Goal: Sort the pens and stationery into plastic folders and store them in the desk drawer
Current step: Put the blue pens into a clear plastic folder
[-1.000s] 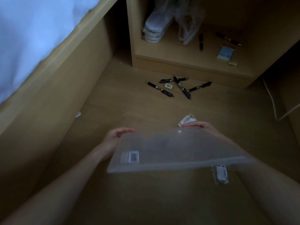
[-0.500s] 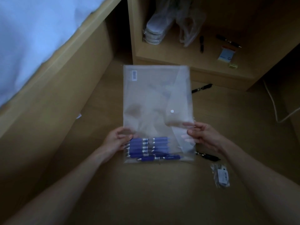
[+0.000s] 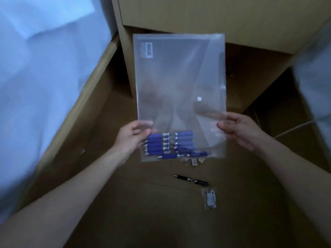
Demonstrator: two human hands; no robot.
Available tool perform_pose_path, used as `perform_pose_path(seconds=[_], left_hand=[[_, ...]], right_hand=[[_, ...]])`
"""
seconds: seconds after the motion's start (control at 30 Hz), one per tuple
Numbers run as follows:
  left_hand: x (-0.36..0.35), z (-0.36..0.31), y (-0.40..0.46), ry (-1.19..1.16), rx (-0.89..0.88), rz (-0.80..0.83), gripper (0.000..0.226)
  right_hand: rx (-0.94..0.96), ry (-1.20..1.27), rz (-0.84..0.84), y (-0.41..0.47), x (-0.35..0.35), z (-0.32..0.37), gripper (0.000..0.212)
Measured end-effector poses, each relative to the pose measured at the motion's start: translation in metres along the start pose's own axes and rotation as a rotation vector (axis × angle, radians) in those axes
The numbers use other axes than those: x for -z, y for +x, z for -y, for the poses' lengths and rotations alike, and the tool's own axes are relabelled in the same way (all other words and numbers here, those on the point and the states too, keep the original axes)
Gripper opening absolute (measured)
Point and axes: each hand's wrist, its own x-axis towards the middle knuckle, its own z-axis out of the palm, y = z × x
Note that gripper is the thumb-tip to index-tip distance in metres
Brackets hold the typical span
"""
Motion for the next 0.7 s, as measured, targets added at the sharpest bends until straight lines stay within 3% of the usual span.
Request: perform_pose_path(seconds=[0.37,0.47,0.53,0.57,0.67,0.7], left_hand=[[0.003,-0.276,-0.151,-0.087,0.066,-0.017,0.017],[0.021,-0.335,-0.182,-0.158,0.092,-0.069,0.018],[0.040,-0.360,-0.199,-0.188,0.107,-0.125,0.020],[0.053,-0.370,-0.207,-0.206,0.112,-0.158,0.020],[0.094,-0.390,-0.235,-0.268,0.112,-0.256,0.022],[0.110,-0.394,-0.244,-0.287,0.112,-0.296,0.026]], right_hand=[[-0.002,0.034,-0.031,-0.162,-0.003,0.278,0.032],[0.015,0.016,-0.013,-0.181,-0.022,0.345,0.084],[0.034,0.035,0.001,-0.184,-0.044,0.377,0.093],[0.040,0.021,0.025,-0.183,-0.060,0.392,0.082],[0.075,0.005,0.086,-0.179,-0.119,0.426,0.014],[0.088,-0.023,0.107,-0.174,-0.141,0.431,0.019]])
